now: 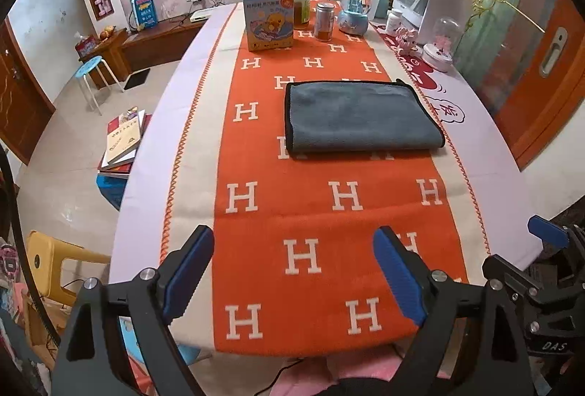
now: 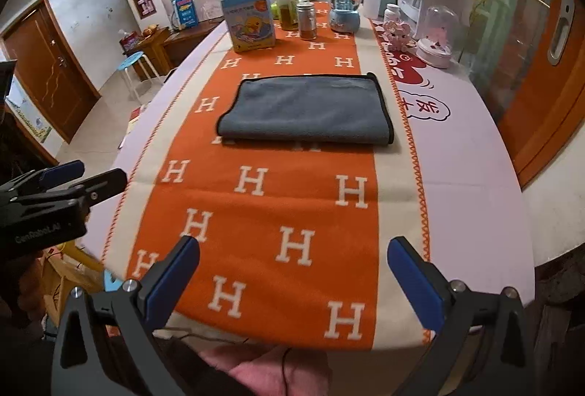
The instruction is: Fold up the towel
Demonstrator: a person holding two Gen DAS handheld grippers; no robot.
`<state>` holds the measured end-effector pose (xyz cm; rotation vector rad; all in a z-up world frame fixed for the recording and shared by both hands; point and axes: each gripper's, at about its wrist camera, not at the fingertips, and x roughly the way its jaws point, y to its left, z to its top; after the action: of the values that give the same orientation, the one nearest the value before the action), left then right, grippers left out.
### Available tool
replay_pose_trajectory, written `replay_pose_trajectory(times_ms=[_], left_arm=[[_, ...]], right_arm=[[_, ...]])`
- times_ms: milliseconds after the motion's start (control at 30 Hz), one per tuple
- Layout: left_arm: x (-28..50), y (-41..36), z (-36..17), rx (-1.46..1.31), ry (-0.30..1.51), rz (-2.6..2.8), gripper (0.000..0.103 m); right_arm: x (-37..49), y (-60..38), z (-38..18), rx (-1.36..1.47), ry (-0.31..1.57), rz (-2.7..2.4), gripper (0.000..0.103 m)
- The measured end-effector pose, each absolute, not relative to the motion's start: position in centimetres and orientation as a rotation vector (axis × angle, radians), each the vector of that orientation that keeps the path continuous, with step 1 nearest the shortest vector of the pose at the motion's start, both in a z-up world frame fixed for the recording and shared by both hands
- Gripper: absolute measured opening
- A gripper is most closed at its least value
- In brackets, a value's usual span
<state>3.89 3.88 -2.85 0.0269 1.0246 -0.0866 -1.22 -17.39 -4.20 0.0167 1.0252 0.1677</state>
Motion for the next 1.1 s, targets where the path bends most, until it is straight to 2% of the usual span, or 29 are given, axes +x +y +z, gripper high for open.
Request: replay_pose_trajectory(times_ms=[233,367,667,1100], left_arm=[[1.9,3.1,-0.7,0.011,1.001,-0.052,0.091],[0.8,2.2,0.2,0.005,0.964,-0.025,0.100],[-0.2,1.1,1.1,-0.005,0.911,0.037,0.102],[0.3,0.0,-0.4,0.003,0.966,0.029,0.102]], right_arm=[[-1.8,-17.9,-2.2,0.033,1.036,0.201,0.103],[-2.3,-18.9,-1.4,0.053,1.031,0.171,0.103],[-3.1,-19.6,-1.3,0.059,0.999,0.100,0.103],[-2.6,-20.3,-3.1,0.077,1.081,0.062,0.103]])
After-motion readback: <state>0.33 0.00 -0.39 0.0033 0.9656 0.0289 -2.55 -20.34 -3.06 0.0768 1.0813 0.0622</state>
